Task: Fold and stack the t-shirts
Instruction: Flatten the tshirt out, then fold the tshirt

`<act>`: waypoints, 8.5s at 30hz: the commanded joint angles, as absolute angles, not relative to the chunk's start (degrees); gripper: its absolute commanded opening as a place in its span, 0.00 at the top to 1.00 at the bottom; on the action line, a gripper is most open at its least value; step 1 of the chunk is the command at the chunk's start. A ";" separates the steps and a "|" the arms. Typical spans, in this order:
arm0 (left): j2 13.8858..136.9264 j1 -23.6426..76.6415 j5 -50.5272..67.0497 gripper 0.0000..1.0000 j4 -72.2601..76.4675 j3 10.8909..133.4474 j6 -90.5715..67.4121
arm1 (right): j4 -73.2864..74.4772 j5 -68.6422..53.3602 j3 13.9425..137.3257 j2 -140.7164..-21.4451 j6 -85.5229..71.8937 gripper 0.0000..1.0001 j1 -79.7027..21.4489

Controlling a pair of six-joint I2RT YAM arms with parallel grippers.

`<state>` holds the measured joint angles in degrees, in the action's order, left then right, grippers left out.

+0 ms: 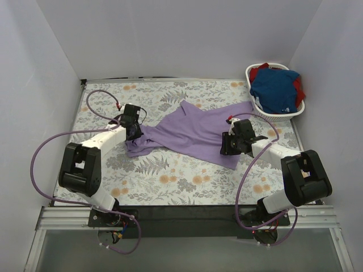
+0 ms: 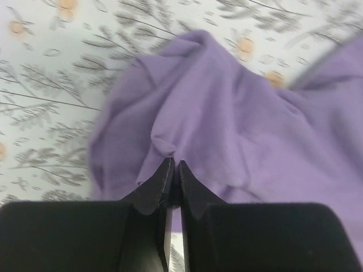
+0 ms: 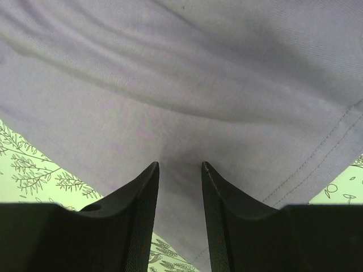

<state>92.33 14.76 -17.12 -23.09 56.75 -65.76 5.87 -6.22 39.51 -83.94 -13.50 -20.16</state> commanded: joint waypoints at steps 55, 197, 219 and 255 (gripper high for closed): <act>78.75 6.68 -3.43 0.75 -16.43 40.52 -86.13 | 6.24 -8.35 37.97 -79.10 -10.46 0.55 -21.88; 83.31 -0.79 -9.24 1.00 -17.85 104.20 -50.01 | 11.70 11.07 76.65 -60.63 11.87 0.99 -13.36; 125.59 -2.81 3.07 1.00 -9.57 95.62 -63.36 | -11.51 1.67 73.30 -107.57 6.24 0.99 -5.36; 104.78 -5.98 5.71 1.00 -22.22 88.88 -75.85 | -2.82 -3.34 75.50 -105.74 3.34 0.99 -1.23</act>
<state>113.73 -5.54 6.79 -19.94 91.90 -73.73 -5.28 -3.60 76.34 -110.08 4.43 -1.76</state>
